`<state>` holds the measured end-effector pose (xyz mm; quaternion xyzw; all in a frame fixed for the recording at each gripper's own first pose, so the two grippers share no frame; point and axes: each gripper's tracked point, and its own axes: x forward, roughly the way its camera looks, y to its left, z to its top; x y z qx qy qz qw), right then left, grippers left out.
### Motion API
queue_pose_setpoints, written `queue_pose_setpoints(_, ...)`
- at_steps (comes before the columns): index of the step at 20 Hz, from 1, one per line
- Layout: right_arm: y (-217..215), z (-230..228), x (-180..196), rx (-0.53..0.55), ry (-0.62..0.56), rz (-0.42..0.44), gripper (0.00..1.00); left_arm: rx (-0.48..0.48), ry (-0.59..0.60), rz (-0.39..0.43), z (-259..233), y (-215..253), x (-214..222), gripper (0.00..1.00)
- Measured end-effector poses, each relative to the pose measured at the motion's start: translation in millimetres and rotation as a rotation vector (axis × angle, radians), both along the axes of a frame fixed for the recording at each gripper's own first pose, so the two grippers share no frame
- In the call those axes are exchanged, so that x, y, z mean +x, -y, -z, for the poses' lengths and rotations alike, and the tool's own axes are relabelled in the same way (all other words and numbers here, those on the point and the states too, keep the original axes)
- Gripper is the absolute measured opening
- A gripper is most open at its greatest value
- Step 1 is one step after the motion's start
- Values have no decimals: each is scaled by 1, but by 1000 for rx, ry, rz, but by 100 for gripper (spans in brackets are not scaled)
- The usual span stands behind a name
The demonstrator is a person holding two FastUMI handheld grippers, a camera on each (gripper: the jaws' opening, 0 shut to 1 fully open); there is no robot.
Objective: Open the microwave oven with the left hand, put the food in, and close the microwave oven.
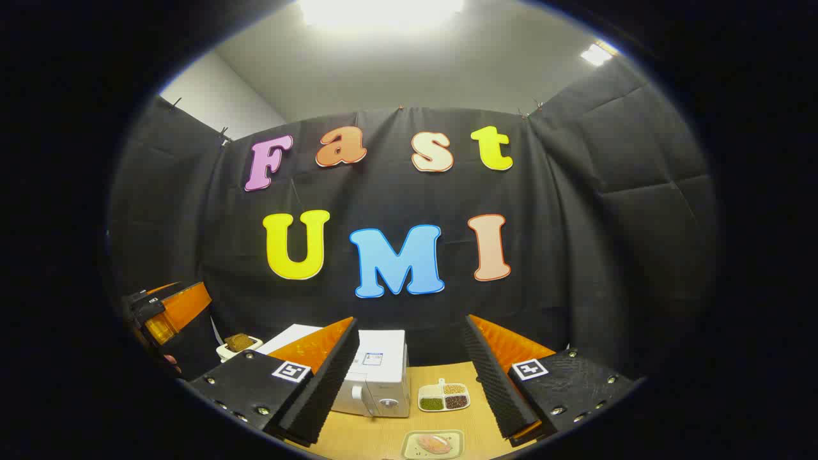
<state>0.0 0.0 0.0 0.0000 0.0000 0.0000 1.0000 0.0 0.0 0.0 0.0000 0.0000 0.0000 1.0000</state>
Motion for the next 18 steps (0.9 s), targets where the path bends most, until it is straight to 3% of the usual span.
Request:
queue_pose_setpoints(13, 31, 3, 43, 35, 13, -112, 99, 46, -67, -31, 25, 64, 26, 94)
queue_pose_setpoints(17, 43, 23, 48, 52, -24, -110, 98, 21, -83, 17, 55, 91, 37, 94)
queue_pose_setpoints(18, 45, 29, 48, 60, -30, -109, 98, 13, -80, 26, 63, 93, 40, 98)
